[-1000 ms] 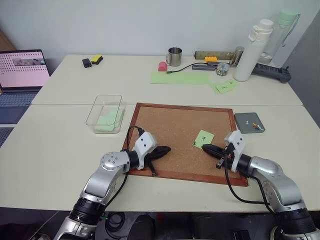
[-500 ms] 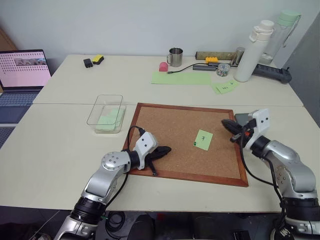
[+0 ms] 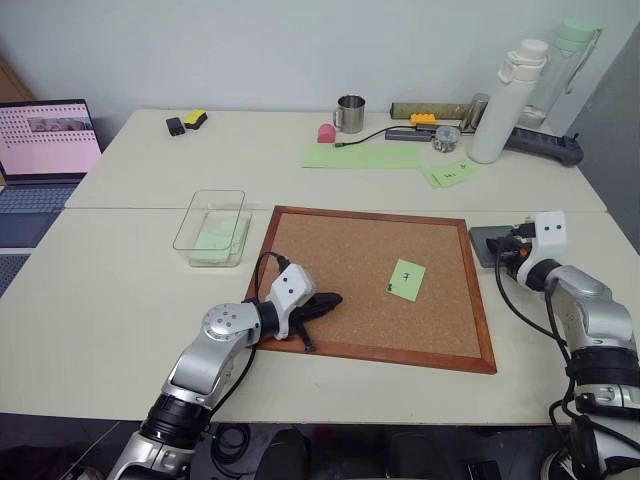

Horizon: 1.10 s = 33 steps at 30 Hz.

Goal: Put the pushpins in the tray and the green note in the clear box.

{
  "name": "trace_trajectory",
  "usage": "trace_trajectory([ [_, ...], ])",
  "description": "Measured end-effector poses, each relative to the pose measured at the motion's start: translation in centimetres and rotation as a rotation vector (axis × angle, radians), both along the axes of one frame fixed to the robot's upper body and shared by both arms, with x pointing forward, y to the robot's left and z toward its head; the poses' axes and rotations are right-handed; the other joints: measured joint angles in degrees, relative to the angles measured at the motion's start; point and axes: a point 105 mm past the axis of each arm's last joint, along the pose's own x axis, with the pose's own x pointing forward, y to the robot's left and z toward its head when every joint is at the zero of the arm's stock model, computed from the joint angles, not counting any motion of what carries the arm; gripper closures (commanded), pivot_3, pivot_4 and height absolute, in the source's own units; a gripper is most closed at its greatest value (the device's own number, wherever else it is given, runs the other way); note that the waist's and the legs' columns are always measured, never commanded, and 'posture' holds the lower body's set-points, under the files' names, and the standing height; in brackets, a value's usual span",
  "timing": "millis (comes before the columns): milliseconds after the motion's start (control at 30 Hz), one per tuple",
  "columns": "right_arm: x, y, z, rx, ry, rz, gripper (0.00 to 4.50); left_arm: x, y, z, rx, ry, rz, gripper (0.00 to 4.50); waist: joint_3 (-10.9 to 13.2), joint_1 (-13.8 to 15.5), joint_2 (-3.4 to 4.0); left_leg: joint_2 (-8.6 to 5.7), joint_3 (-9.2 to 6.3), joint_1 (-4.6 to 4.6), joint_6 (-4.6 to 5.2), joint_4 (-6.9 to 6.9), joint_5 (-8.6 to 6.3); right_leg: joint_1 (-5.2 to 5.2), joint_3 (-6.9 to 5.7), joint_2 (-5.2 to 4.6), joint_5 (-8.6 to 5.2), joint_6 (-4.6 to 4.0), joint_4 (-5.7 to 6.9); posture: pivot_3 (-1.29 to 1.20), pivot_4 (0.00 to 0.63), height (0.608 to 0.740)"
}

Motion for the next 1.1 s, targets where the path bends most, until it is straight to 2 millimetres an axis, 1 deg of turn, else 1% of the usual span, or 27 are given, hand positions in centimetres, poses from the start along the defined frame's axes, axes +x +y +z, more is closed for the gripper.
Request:
trace_trajectory([
  [67,0.1,-0.2,0.2,-0.007,-0.008,-0.003,2.03,0.0,0.0,0.0,0.000,0.000,0.000,4.50,0.00,0.00,0.00,0.00,0.00,0.00,0.00,0.00,0.00,0.00,0.00,0.00,0.00,0.00,0.00,0.00,0.150,0.740],
  [267,0.3,-0.8,1.4,-0.010,-0.052,-0.010,2.03,-0.1,0.0,0.0,0.001,0.001,0.000,4.50,0.00,0.00,0.00,0.00,0.00,0.00,0.00,0.00,0.00,0.00,0.00,0.00,0.00,0.00,0.00,0.00,0.150,0.740],
  [367,0.0,0.2,2.1,-0.006,-0.080,0.063,2.03,-0.1,0.0,0.0,0.001,0.001,0.000,4.50,0.00,0.00,0.00,0.01,-0.01,0.00,0.00,-0.01,0.00,0.00,0.00,0.01,0.00,0.00,0.00,0.00,0.150,0.740],
  [433,-0.7,2.2,2.9,0.006,-0.119,0.177,2.03,-0.1,0.0,0.0,0.002,0.001,0.001,4.50,0.00,0.00,0.01,0.03,-0.02,0.00,0.00,0.00,0.00,0.00,-0.02,0.02,0.00,0.00,0.00,0.00,0.150,0.740],
  [500,-1.4,4.7,3.5,0.019,-0.146,0.292,2.03,-0.1,0.0,0.0,0.002,0.001,-0.001,4.50,0.00,0.01,0.01,0.03,-0.03,-0.01,0.00,0.00,0.00,0.01,-0.03,0.02,0.00,0.00,0.00,0.00,0.150,0.740],
  [533,-2.0,6.2,3.6,0.027,-0.150,0.360,2.03,-0.1,0.0,0.0,0.002,0.001,-0.001,4.50,0.00,0.01,0.01,0.04,-0.04,-0.01,0.00,0.00,0.00,0.00,-0.03,0.01,0.00,0.00,0.00,0.00,0.150,0.740],
  [567,-2.6,7.8,3.5,0.037,-0.151,0.425,2.03,-0.1,0.0,0.0,0.002,0.001,-0.001,4.50,0.00,0.01,0.01,0.04,-0.06,-0.01,0.00,-0.01,0.00,0.01,-0.05,0.02,0.00,0.00,-0.01,0.00,0.150,0.740],
  [633,-4.2,11.6,3.0,0.066,-0.136,0.567,2.03,-0.1,-0.1,0.0,0.002,0.000,-0.002,4.50,0.00,0.02,0.01,0.04,-0.08,-0.01,0.00,-0.01,0.00,0.00,-0.06,0.02,0.00,0.00,-0.01,0.00,0.150,0.740],
  [700,-5.4,14.1,2.1,0.070,-0.103,0.662,2.03,-0.1,-0.1,0.0,0.002,0.000,-0.003,4.50,0.00,0.04,0.01,0.01,-0.08,-0.02,0.00,0.01,0.00,0.00,-0.05,0.00,0.00,0.00,-0.01,0.00,0.150,0.740],
  [800,-6.0,15.5,1.3,0.064,-0.066,0.704,2.03,-0.1,-0.1,0.0,0.002,0.001,-0.003,4.50,0.00,0.08,0.01,0.01,-0.08,-0.02,0.00,0.01,0.00,0.00,-0.06,0.00,0.00,0.00,-0.02,0.00,0.150,0.740],
  [967,-6.6,17.8,-0.2,0.075,-0.009,0.746,2.03,-0.2,0.0,0.0,0.002,0.000,-0.001,4.50,0.00,0.04,0.01,0.03,-0.10,-0.02,0.00,0.00,0.00,0.00,-0.08,0.03,0.00,0.00,-0.03,0.00,0.150,0.740],
  [1100,-6.4,18.0,-0.7,0.064,0.000,0.727,2.03,-0.3,0.0,0.0,0.002,0.000,0.001,4.50,0.00,0.04,0.01,0.03,-0.10,-0.02,0.00,-0.01,0.00,0.00,-0.08,0.02,0.00,0.00,-0.06,0.00,0.150,0.740],
])
